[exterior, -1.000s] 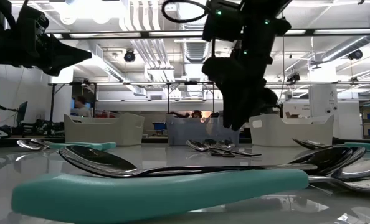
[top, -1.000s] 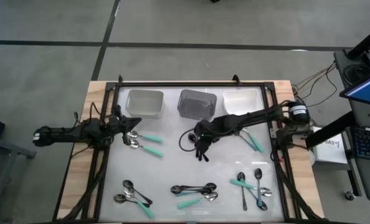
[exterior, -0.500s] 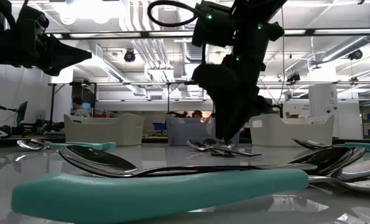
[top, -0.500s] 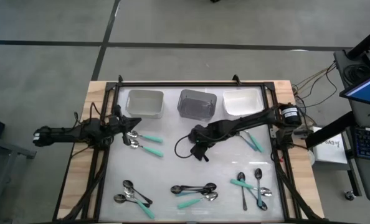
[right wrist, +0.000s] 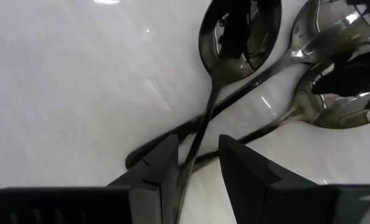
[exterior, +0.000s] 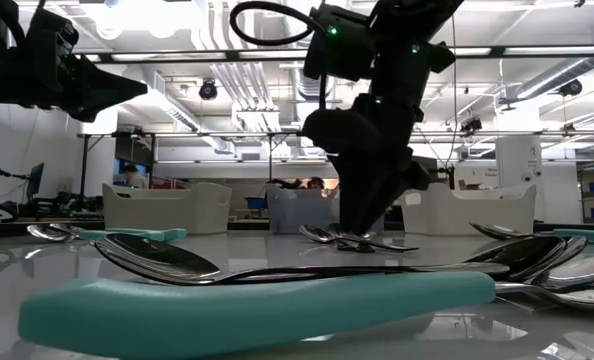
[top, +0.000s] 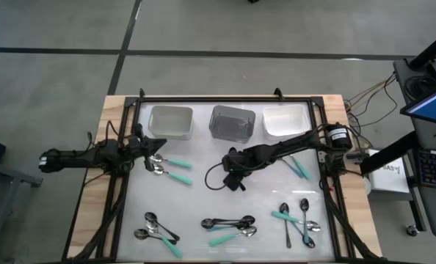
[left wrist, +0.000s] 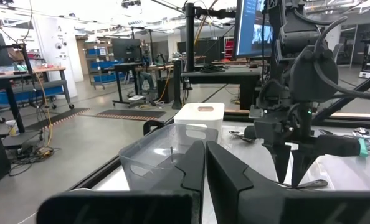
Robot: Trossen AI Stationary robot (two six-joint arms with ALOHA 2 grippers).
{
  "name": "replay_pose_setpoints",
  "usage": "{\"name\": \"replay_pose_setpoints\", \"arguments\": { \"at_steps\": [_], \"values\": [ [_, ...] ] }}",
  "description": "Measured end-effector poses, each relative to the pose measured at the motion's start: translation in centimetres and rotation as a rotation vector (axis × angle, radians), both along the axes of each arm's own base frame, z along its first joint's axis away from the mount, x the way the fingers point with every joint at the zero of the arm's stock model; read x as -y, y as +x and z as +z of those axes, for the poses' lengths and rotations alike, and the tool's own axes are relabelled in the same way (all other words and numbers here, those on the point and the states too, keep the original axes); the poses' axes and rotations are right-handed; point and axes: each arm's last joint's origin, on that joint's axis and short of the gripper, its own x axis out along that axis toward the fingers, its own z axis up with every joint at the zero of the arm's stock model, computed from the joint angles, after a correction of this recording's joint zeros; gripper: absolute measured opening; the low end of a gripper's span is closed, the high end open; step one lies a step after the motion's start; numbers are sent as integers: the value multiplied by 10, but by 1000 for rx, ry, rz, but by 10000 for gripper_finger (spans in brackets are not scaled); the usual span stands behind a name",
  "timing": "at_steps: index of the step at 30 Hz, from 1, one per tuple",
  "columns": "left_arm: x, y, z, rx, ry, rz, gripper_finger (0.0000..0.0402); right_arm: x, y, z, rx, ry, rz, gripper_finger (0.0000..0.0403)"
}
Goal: Sort silverware by color (type)
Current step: Put the black spoon into the top black bin
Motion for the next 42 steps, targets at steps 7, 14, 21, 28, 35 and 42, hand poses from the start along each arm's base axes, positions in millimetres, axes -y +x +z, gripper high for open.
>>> {"name": "replay_pose_setpoints", "arguments": {
  "at_steps": [7, 14, 21, 28, 35, 42],
  "values": [
    [0, 0, 0, 0, 0, 0, 0, -3, 2, 0, 21, 1, 8, 107],
    [0, 0, 0, 0, 0, 0, 0, -2, 2, -2, 21, -62, 21, 107],
    [0, 0, 0, 0, 0, 0, 0, -3, 2, -2, 18, -65, 32, 107],
    [0, 0, 0, 0, 0, 0, 0, -2, -1, -7, 8, -66, 31, 107],
    [0, 0, 0, 0, 0, 0, 0, -2, -5, -12, -7, -90, 23, 107],
    [0, 0, 0, 0, 0, 0, 0, -3, -9, -17, -17, -99, 25, 107]
  ]
}}
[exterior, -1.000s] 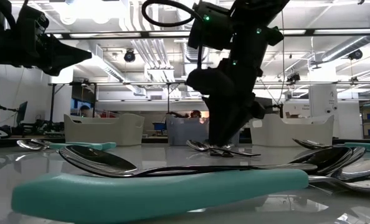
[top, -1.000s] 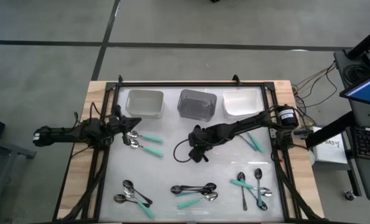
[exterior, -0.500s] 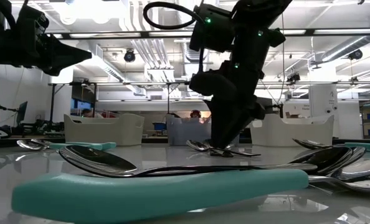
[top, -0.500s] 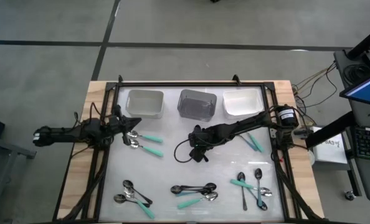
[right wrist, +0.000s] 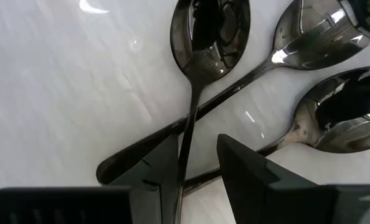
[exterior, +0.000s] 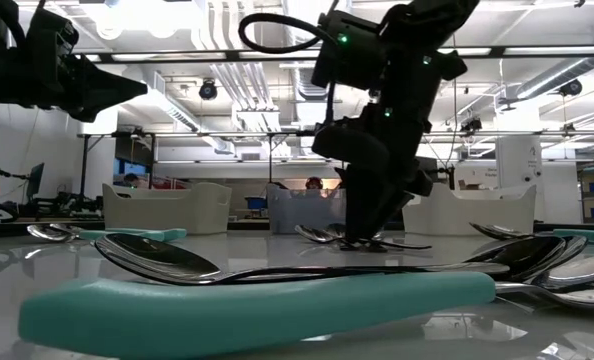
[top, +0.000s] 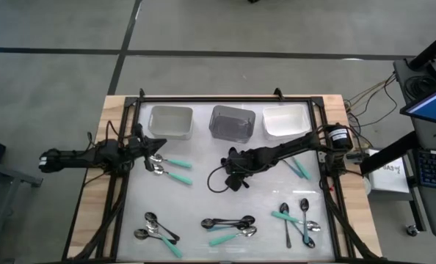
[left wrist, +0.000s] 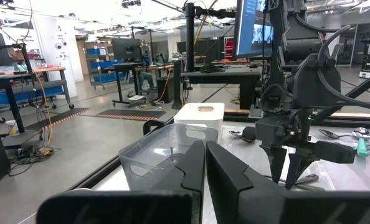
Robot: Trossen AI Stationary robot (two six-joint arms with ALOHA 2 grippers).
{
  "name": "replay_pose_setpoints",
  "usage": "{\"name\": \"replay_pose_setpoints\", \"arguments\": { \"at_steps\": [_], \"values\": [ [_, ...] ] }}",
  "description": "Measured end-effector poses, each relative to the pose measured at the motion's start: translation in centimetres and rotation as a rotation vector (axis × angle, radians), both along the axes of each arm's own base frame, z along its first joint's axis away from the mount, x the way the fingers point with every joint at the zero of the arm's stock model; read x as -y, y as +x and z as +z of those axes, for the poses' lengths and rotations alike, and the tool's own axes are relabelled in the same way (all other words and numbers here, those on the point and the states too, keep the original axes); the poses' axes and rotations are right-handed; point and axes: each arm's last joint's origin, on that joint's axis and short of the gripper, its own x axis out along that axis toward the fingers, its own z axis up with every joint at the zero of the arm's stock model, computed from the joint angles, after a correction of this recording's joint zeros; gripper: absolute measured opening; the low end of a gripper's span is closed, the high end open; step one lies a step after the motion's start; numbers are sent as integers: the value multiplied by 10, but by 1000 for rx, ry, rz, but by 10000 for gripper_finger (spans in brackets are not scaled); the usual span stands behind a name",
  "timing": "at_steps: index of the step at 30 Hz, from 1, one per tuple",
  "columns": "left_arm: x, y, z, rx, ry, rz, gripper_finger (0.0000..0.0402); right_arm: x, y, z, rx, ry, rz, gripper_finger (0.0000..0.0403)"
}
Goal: Sort silverware by color (type)
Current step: Put the black spoon into the top black bin
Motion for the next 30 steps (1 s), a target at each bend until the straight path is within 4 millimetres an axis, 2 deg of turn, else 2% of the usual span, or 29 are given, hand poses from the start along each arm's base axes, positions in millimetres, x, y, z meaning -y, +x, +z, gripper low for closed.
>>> {"name": "replay_pose_setpoints", "arguments": {
  "at_steps": [4, 12, 19, 22, 30],
  "values": [
    [0, 0, 0, 1, 0, 0, 0, -1, -1, -1, -5, -16, 1, 103],
    [0, 0, 0, 0, 0, 0, 0, -1, -2, -2, -13, -23, 0, 63],
    [0, 0, 0, 0, 0, 1, 0, -1, -1, 0, -6, -23, 12, 60],
    [0, 0, 0, 0, 0, 0, 0, -1, 2, 5, 1, -21, 34, 59],
    [0, 0, 0, 0, 0, 0, 0, -3, 21, 37, 101, -49, 118, 59]
  ]
}}
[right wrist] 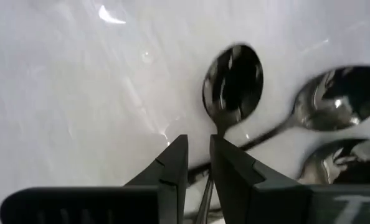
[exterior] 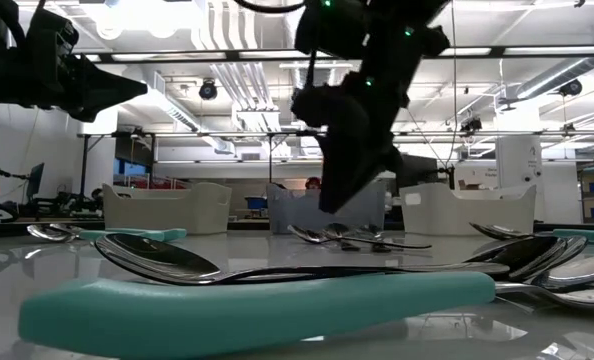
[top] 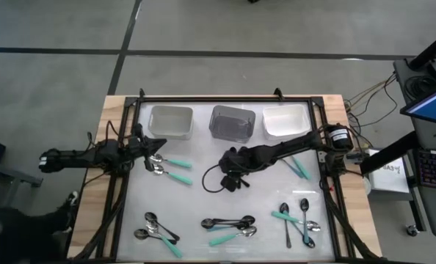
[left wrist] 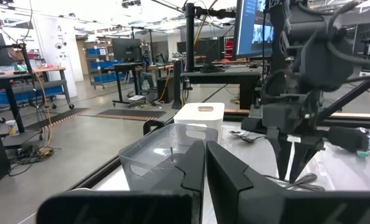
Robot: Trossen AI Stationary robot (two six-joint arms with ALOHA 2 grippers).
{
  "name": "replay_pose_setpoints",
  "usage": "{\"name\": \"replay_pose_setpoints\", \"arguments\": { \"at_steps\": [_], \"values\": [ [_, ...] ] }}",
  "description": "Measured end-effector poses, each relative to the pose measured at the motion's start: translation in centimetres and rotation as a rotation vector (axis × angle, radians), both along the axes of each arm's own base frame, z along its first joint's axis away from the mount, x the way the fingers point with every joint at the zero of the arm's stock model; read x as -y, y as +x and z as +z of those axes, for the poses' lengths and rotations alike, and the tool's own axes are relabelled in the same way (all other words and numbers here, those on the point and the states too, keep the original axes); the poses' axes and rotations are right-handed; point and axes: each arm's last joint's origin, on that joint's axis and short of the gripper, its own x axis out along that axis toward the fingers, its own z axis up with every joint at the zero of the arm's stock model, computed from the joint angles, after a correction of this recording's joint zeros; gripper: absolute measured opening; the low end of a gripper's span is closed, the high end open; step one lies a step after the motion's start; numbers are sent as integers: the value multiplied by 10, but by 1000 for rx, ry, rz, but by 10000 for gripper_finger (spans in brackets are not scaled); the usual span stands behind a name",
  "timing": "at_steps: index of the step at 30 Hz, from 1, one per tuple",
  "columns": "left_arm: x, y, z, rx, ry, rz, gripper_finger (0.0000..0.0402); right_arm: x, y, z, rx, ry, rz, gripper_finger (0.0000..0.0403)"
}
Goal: Sort silverware by color (type)
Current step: Put the black spoon into the top black bin
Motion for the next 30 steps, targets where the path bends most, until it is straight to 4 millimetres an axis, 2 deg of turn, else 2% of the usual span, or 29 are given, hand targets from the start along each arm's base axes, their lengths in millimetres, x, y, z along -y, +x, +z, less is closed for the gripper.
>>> {"name": "replay_pose_setpoints", "arguments": {
  "at_steps": [5, 13, 24, 27, 30],
  "values": [
    [0, 0, 0, 0, 0, 0, 0, 0, 4, 13, -1, -16, 28, 59],
    [0, 0, 0, 0, 0, -1, 0, 0, -2, 10, -75, -26, 33, 64],
    [0, 0, 0, 0, 0, 0, 0, 0, -5, 8, -99, -16, 20, 140],
    [0, 0, 0, 0, 0, 0, 0, 0, -8, 4, -120, 26, -18, 132],
    [0, 0, 0, 0, 0, 0, 0, -2, -10, -2, -141, 63, -36, 105]
  ]
}}
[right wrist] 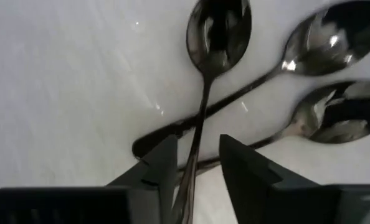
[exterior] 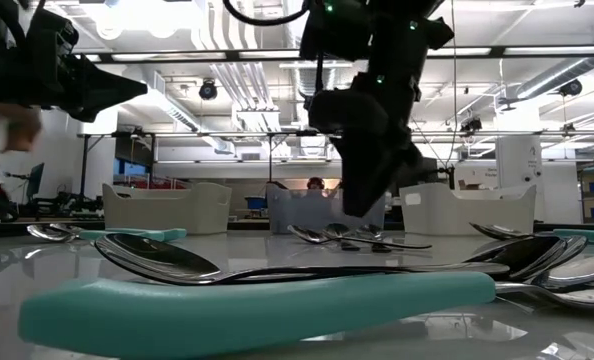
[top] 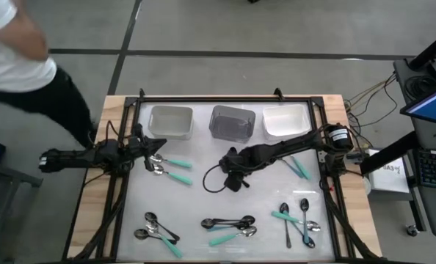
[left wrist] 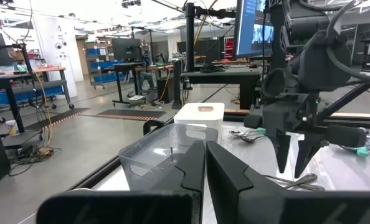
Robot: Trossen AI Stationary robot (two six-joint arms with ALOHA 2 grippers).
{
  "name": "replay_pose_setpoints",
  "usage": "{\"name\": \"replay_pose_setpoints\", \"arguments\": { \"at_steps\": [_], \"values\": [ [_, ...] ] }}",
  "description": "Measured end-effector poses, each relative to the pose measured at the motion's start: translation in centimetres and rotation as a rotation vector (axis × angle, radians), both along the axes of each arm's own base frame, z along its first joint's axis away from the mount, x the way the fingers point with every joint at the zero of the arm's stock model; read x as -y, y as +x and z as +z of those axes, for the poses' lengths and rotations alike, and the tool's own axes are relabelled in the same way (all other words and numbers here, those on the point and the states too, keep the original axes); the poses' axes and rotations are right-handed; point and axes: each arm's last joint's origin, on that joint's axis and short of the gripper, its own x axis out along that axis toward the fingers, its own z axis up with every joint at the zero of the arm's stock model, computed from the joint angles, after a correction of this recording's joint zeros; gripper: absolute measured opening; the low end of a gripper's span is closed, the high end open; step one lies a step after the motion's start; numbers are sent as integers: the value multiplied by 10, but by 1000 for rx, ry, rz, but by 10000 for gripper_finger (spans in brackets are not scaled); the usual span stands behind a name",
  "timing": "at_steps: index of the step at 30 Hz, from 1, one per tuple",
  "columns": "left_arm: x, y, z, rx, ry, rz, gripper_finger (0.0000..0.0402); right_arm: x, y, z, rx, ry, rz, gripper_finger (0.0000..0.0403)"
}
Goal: Sort silverware by color (type)
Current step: Put the black spoon into the top black bin
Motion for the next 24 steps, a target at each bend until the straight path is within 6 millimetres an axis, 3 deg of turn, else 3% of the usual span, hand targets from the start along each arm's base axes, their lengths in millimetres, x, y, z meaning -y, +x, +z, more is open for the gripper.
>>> {"name": "replay_pose_setpoints", "arguments": {
  "at_steps": [7, 18, 24],
  "values": [
    [0, 0, 0, 0, 0, 0, 0, -4, 3, -21, -55, -4, 16, 56],
    [0, 0, 0, 1, 0, 0, 0, -5, 9, -45, -111, -21, 45, 87],
    [0, 0, 0, 0, 0, 0, 0, -5, 9, -56, -144, -19, 65, 27]
  ]
}}
